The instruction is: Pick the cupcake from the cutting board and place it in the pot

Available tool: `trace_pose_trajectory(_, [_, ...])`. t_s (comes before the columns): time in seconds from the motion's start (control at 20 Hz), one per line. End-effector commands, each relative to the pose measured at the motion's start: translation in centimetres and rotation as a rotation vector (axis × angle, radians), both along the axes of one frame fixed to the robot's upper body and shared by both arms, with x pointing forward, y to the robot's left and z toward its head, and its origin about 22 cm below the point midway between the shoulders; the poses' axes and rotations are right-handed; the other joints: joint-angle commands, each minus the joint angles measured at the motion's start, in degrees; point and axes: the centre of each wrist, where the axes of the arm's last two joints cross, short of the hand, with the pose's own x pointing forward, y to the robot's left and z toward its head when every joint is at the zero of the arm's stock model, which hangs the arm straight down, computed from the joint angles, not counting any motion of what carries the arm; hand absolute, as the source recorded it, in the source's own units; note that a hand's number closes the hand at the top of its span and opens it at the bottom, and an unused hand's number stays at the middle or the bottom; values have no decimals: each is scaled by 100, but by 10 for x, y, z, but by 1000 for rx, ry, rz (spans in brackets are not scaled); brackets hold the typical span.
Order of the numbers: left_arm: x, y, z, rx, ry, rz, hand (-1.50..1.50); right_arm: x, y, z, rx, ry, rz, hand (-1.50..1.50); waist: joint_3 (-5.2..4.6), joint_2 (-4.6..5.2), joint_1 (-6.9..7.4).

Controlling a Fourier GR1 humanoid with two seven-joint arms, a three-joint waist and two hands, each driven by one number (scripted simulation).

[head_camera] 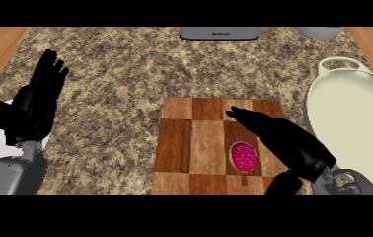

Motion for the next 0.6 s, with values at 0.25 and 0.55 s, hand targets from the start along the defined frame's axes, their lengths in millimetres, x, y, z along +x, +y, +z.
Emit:
trace_pose_trajectory(0.25, [-15,-18,-8,3,4,17,0,-3,2,-18,-100,13,-59,-150,2,-2,-3])
trace_pose_trajectory(0.55, [-3,-12,-9,8,6,9,0,-2,18,-34,-67,-4,-44,-150,2,1,-14])
